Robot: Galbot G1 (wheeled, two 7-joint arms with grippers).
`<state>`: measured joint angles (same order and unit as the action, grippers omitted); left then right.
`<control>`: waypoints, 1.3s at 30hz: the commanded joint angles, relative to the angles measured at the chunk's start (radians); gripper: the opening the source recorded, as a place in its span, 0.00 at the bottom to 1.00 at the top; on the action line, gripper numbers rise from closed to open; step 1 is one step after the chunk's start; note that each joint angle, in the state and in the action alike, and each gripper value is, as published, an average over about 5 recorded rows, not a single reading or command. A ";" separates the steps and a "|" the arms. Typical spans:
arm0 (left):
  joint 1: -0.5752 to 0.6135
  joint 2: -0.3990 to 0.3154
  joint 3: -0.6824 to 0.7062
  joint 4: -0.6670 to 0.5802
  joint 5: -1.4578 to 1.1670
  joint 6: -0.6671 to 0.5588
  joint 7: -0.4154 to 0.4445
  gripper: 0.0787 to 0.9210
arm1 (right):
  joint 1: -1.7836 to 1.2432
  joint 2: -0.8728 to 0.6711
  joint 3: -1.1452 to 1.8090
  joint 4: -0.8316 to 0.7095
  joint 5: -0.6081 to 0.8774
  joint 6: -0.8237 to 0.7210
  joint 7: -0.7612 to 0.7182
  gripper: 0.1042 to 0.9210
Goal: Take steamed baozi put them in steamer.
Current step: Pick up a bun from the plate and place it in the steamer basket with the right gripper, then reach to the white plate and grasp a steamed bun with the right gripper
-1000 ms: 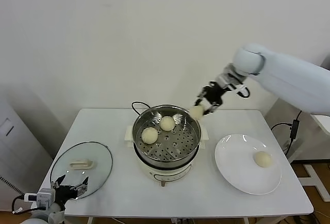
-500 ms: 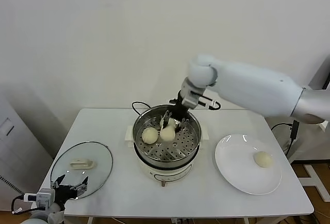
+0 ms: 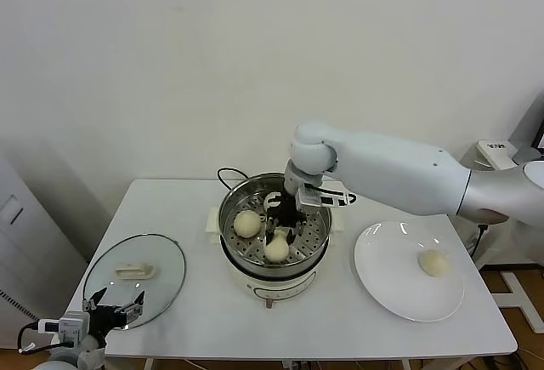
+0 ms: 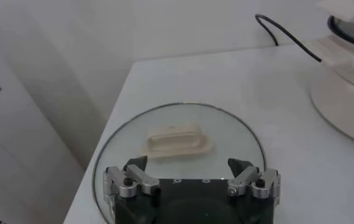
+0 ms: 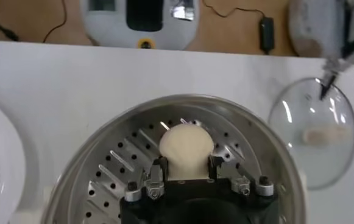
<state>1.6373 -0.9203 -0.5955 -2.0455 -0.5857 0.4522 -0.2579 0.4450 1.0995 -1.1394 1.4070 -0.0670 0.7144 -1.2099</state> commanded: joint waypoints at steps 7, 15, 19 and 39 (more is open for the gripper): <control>0.003 -0.001 -0.001 0.001 0.000 -0.001 0.000 0.88 | -0.096 0.027 0.032 0.011 -0.156 0.057 0.019 0.42; 0.004 -0.006 -0.002 0.001 0.000 -0.003 -0.001 0.88 | -0.067 0.016 0.061 0.018 -0.168 0.031 0.021 0.70; 0.002 -0.005 -0.004 0.001 0.000 -0.002 -0.001 0.88 | -0.026 -0.015 0.101 -0.018 -0.158 -0.015 0.007 0.83; 0.000 0.004 -0.008 -0.001 -0.001 -0.005 0.000 0.88 | 0.143 -0.370 0.056 -0.392 0.152 -0.401 -0.129 0.88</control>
<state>1.6380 -0.9183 -0.6050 -2.0468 -0.5862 0.4466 -0.2583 0.5444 0.9081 -1.0498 1.1788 -0.0395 0.4758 -1.2865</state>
